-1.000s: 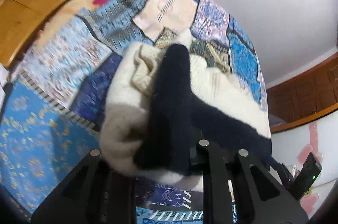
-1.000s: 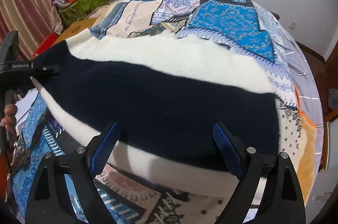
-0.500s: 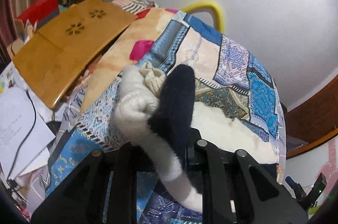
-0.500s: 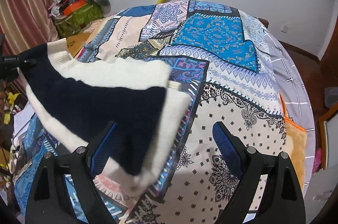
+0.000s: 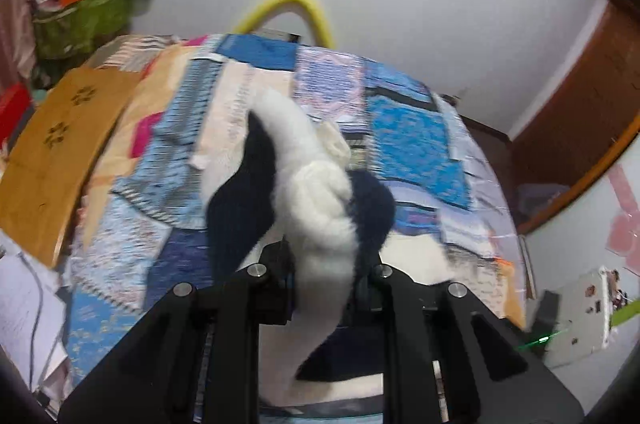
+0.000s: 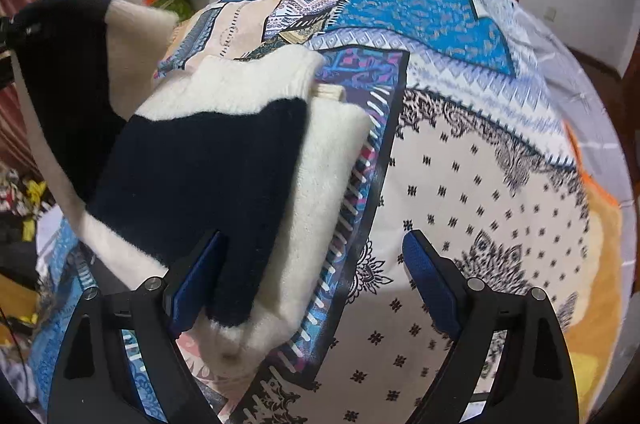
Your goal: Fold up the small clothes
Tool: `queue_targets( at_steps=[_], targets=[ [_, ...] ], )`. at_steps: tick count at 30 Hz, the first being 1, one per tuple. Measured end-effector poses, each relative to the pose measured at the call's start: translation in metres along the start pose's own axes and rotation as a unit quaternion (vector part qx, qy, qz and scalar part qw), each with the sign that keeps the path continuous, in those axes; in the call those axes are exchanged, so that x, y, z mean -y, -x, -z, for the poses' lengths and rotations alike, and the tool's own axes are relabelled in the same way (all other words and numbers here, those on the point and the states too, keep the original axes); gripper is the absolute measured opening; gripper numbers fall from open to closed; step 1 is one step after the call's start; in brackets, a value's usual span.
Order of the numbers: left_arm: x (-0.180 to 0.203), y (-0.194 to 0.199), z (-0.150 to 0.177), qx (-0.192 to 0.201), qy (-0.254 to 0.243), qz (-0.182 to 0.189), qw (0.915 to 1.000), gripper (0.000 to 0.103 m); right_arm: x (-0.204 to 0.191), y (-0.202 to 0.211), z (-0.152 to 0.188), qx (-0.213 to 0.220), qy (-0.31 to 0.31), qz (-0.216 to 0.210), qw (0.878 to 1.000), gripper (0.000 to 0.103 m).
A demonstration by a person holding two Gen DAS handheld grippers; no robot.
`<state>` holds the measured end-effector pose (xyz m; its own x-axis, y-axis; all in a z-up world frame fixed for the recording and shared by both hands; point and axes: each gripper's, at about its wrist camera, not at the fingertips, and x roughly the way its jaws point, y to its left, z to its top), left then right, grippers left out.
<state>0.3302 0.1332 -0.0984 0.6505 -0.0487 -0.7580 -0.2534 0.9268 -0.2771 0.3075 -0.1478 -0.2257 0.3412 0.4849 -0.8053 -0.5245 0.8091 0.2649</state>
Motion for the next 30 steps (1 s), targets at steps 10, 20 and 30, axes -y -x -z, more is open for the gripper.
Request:
queue_targets(
  at_steps=[10,20,30],
  targets=[
    [0.111,-0.024,-0.007,0.001,-0.059,0.040,0.9974,0.018,-0.001,0.000,0.003,0.003,0.008,-0.007,1.000,0.088],
    [0.138,-0.049,0.034,-0.047,-0.108,0.052,0.9917,0.018,0.002,0.006,0.001,0.006,0.010,-0.019,1.000,0.088],
    [0.105,-0.044,0.054,-0.094,-0.088,0.094,0.9872,0.018,-0.003,0.001,-0.029,0.024,0.007,-0.041,0.999,0.088]
  ],
)
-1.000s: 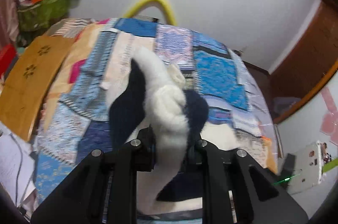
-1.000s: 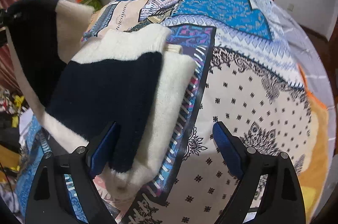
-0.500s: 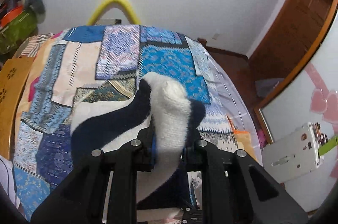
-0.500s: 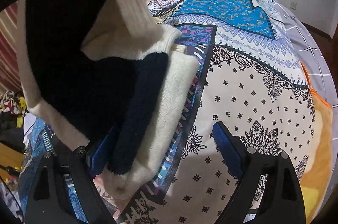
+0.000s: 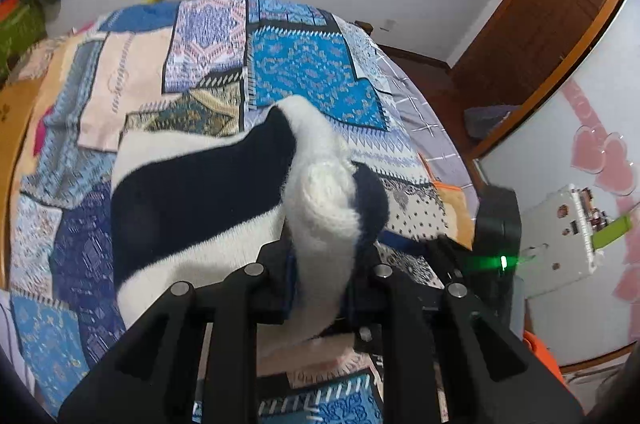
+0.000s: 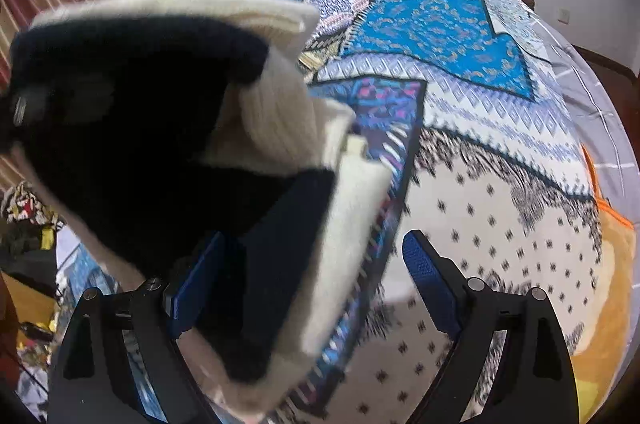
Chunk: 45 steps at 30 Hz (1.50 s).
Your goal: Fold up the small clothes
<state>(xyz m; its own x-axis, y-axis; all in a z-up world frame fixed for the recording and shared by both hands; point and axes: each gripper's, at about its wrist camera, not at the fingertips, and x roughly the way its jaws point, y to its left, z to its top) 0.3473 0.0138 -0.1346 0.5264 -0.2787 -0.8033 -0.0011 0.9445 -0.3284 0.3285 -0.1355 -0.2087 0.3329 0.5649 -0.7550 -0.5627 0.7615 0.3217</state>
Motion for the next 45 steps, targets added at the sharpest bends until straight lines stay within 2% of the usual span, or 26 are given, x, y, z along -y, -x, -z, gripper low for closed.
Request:
queue_targets(
  at_steps=[6,12,17,22,25,30,33,39,45],
  targets=[
    [-0.009,0.002,0.002,-0.006,0.007,0.020,0.9998,0.018,0.004,-0.015,-0.022,0.006,-0.005,0.013,1.000,0.088],
    [-0.008,-0.001,0.001,-0.009,-0.004,0.025,0.9996,0.018,0.023,-0.021,-0.039,0.035,-0.034,0.049,0.998,0.088],
    [-0.005,-0.005,0.004,-0.016,-0.012,0.024,0.9995,0.019,0.035,-0.008,-0.041,0.057,-0.046,0.081,0.994,0.088],
    [-0.002,-0.007,0.011,-0.019,-0.016,0.013,0.9996,0.020,0.038,0.018,-0.035,0.063,-0.047,0.081,0.994,0.088],
    [0.001,-0.005,0.017,-0.022,-0.021,0.008,0.9995,0.026,0.036,0.038,-0.027,0.063,-0.047,0.067,0.995,0.088],
    [-0.001,0.010,0.028,-0.020,-0.011,0.013,0.9997,0.044,0.021,0.065,-0.016,0.064,-0.036,0.052,0.996,0.088],
    [-0.006,0.024,0.034,-0.007,-0.012,0.002,0.9999,0.051,0.007,0.080,-0.009,0.065,-0.028,0.036,0.997,0.088],
    [-0.030,0.052,0.044,0.021,-0.012,-0.045,0.9987,0.060,-0.015,0.090,-0.003,0.068,-0.026,0.009,0.997,0.088],
    [-0.071,0.063,0.057,0.024,-0.007,-0.100,0.9946,0.063,-0.031,0.079,0.000,0.054,-0.034,-0.006,0.998,0.088]
  ],
)
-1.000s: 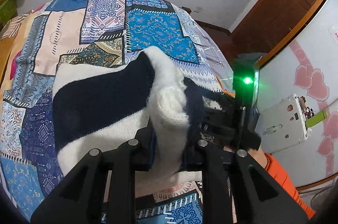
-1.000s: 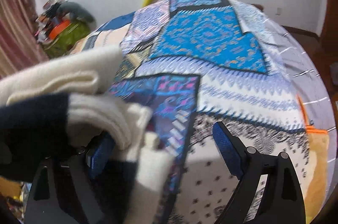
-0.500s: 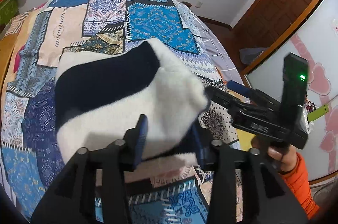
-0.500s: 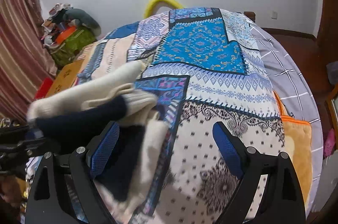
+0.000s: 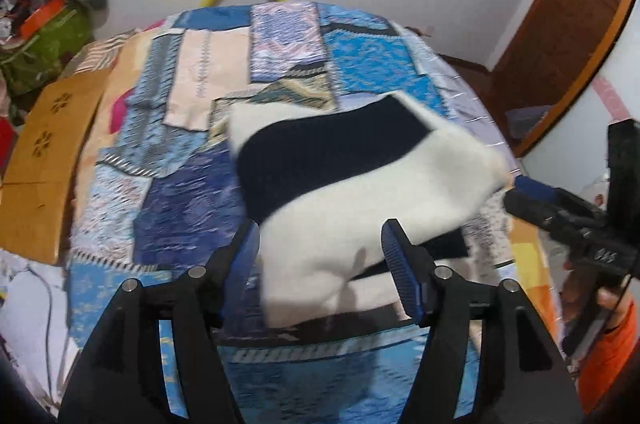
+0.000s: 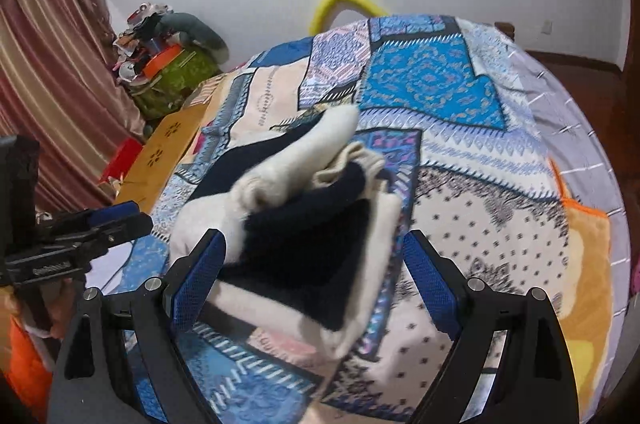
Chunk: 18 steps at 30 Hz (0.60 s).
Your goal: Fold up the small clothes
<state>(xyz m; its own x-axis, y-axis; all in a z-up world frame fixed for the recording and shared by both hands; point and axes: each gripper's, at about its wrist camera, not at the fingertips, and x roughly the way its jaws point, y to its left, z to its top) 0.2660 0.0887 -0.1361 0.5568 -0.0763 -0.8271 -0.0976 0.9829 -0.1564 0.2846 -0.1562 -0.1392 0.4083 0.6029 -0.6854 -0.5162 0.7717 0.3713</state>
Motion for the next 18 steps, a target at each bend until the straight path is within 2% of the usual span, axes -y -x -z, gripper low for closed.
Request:
queue_targets(
  at_steps=[6,13,18],
  targets=[
    [-0.029,-0.017,0.023,-0.029,0.005,-0.017,0.9994,0.063,-0.012,-0.021,-0.001,-0.025,-0.008,-0.012,1.000,0.088],
    [-0.043,-0.041,0.046,-0.068,0.022,0.009,0.9974,0.064,-0.015,-0.051,-0.006,-0.048,-0.027,-0.016,0.998,0.088],
    [-0.043,-0.056,0.052,-0.080,0.023,0.016,0.9964,0.072,-0.020,-0.059,-0.007,-0.043,-0.029,-0.013,0.999,0.088]
  ],
)
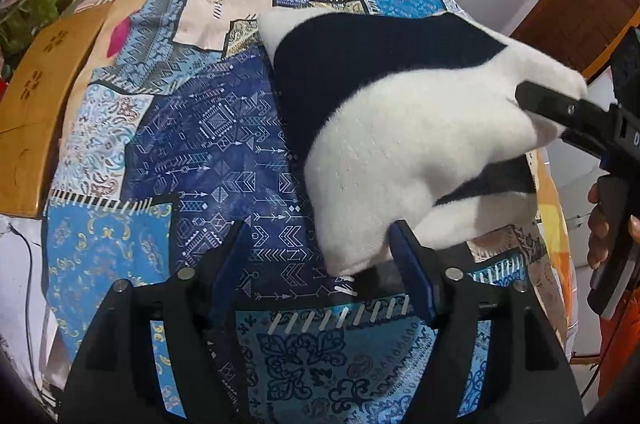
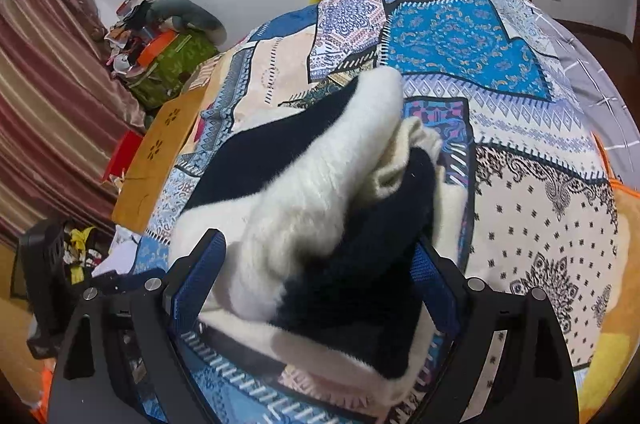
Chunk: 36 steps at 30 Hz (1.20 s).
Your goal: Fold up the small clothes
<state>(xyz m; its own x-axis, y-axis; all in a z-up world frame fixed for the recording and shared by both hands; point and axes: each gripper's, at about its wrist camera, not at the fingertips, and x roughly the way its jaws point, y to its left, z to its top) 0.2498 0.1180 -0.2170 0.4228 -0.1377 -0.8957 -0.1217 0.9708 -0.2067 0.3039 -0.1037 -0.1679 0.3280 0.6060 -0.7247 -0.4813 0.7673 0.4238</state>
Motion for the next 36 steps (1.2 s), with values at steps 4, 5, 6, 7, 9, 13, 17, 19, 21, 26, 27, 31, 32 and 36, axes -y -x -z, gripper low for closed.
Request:
queue_targets(
  at_steps=[4,5,6,7,9,13,17,19,21,26,27,31,32,36],
  targets=[
    [0.000,-0.011,0.001,-0.010,0.006,0.009,0.9999,0.074,-0.007,-0.002,-0.001,0.003,0.015,-0.003,1.000,0.078],
    [0.001,-0.014,0.002,-0.013,0.006,0.009,0.9999,0.074,-0.010,-0.002,0.000,0.005,0.022,-0.002,1.000,0.075],
    [0.001,-0.016,0.002,-0.015,0.005,0.008,0.9998,0.074,-0.012,-0.001,0.000,0.008,0.027,0.000,1.000,0.069],
    [0.002,-0.018,0.002,-0.018,0.005,0.007,0.9998,0.074,-0.014,0.001,0.000,0.011,0.031,0.002,0.999,0.061],
    [0.002,-0.022,0.003,-0.023,0.005,0.005,0.9997,0.074,-0.014,0.003,-0.002,0.019,0.036,0.004,0.999,0.046],
    [0.002,-0.022,0.003,-0.022,0.005,0.003,0.9997,0.074,-0.015,0.016,-0.005,0.042,0.043,-0.002,0.998,0.023],
    [0.004,-0.017,0.002,-0.015,0.002,-0.004,0.9999,0.074,-0.021,0.034,-0.005,0.069,0.056,-0.011,0.996,0.019],
    [0.006,-0.014,0.002,-0.012,-0.001,-0.009,0.9999,0.074,-0.024,0.042,-0.002,0.078,0.061,-0.017,0.995,0.019],
    [0.007,-0.009,0.001,-0.006,-0.005,-0.015,0.9999,0.074,-0.026,0.049,0.003,0.083,0.065,-0.022,0.994,0.018],
    [0.005,0.007,-0.001,0.009,-0.010,-0.020,0.9997,0.074,-0.019,0.059,0.018,0.086,0.058,-0.027,0.994,0.018],
    [0.005,0.008,-0.001,0.011,-0.010,-0.021,0.9997,0.074,-0.015,0.059,0.022,0.083,0.056,-0.026,0.995,0.018],
    [0.005,0.016,-0.002,0.015,-0.014,-0.021,0.9996,0.074,0.001,0.053,0.036,0.070,0.041,-0.018,0.997,0.018],
    [0.005,0.017,-0.001,0.014,-0.017,-0.023,0.9995,0.074,0.005,0.050,0.039,0.064,0.037,-0.016,0.997,0.018],
    [0.008,0.018,0.002,0.008,-0.027,-0.030,0.9991,0.074,0.018,0.038,0.052,0.044,0.021,-0.013,0.999,0.018]
  ],
)
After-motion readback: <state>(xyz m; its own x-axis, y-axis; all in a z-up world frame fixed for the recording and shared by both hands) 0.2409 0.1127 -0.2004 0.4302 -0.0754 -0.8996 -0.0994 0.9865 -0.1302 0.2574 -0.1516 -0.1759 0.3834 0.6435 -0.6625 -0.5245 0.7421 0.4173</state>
